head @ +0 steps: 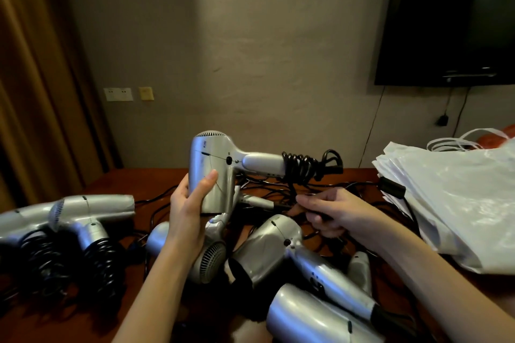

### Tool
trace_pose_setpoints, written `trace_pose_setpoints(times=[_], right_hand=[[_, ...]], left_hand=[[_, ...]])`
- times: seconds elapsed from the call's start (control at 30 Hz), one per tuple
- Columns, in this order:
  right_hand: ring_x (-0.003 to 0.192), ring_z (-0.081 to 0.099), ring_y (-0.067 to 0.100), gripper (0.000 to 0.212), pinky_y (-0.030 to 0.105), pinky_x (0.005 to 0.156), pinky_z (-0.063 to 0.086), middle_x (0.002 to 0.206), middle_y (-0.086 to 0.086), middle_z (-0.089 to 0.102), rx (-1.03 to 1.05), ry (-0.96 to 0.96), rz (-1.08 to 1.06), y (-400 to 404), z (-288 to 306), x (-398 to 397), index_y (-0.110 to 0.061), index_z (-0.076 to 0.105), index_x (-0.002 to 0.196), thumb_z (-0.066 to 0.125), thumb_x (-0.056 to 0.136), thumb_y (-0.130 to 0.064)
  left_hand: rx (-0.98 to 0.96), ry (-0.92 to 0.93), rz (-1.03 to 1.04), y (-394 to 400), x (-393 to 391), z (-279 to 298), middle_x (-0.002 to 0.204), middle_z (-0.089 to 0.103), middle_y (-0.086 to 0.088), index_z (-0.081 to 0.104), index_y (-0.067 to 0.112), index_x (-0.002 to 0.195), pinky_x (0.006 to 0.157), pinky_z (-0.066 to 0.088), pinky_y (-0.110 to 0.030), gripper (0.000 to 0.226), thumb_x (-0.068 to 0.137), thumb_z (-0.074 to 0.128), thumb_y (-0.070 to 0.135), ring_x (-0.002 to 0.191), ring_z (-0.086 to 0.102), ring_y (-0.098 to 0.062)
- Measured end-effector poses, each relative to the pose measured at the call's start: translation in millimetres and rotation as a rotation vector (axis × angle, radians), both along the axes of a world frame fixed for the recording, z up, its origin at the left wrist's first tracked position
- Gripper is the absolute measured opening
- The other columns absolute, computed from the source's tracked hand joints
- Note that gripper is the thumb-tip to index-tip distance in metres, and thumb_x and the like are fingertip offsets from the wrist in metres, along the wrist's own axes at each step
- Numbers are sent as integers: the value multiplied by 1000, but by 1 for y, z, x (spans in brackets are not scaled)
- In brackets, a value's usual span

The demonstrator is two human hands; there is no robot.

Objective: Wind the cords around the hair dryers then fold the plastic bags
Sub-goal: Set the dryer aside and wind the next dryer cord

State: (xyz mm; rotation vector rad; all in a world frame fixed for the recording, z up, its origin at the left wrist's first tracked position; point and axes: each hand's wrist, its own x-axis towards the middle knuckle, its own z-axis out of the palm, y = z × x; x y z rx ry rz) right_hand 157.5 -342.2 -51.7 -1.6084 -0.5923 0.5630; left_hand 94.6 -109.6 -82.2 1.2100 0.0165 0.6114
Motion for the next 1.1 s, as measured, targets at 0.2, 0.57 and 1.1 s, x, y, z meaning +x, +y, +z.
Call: trace_pose_setpoints(times=[0.2,0.57,1.1], right_hand=[[38,35,2,24,12,37,25,55,-2,51,-129,35,86,-7,-4,1,-7,73,77,63,82,-28],[52,66,9,28,22,57,56,50,-6,64,-359,-88,-182,-31,-14,42,-21,70,47,87,64,-36],[66,63,5,11,19,61,49,72,1,72,-431,-572,37,-50,30,23,-14,72,82,69,82,-24]], left_hand=[[43,18,-86,-4,1,-2,94,71,-17,66,10,113,65,55,-33,61,64,74,46,80,68,-28],[56,48,-173,-4,1,-2,95,69,-19,62,3,113,58,54,-32,74,56,81,45,75,69,-28],[197,78,-117,-3,-1,-2,103,69,-22,72,21,100,75,51,-45,51,56,77,44,89,66,-36]])
